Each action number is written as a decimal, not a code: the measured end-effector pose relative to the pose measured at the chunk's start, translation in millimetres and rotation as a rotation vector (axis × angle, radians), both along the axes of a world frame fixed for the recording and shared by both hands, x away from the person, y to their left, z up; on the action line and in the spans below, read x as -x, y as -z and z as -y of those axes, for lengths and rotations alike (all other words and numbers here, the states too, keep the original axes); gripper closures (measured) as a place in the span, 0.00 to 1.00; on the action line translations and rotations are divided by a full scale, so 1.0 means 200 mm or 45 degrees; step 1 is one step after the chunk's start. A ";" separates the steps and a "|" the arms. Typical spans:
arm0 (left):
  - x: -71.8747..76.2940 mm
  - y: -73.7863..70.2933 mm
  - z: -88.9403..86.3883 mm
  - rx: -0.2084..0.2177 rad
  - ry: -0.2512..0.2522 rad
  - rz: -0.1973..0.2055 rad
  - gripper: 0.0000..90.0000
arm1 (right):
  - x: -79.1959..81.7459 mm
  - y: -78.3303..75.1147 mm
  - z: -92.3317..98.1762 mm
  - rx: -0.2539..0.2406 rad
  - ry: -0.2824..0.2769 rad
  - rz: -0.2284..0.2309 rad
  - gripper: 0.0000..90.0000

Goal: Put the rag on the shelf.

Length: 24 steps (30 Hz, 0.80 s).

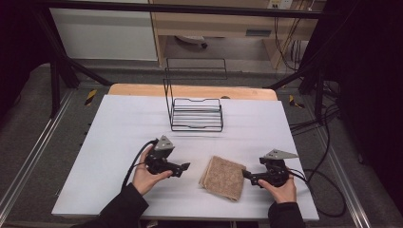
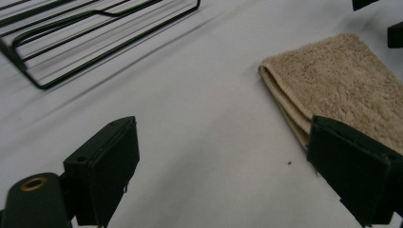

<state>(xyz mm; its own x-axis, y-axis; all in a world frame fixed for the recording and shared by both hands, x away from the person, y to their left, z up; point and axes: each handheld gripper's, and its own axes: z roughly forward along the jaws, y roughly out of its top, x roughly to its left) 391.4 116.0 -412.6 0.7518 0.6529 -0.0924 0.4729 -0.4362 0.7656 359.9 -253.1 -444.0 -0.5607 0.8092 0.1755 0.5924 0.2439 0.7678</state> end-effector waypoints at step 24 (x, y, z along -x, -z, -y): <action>-0.18 0.14 0.48 -0.055 0.016 -0.146 0.58 | 0.01 -0.01 0.00 -0.020 0.001 0.011 0.08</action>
<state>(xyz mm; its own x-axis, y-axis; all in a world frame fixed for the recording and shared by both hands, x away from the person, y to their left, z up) 427.8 20.3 -440.5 0.7463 0.6485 -0.1500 0.5504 -0.4744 0.6870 358.0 -253.7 -442.9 -0.5617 0.8069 0.1829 0.5857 0.2316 0.7767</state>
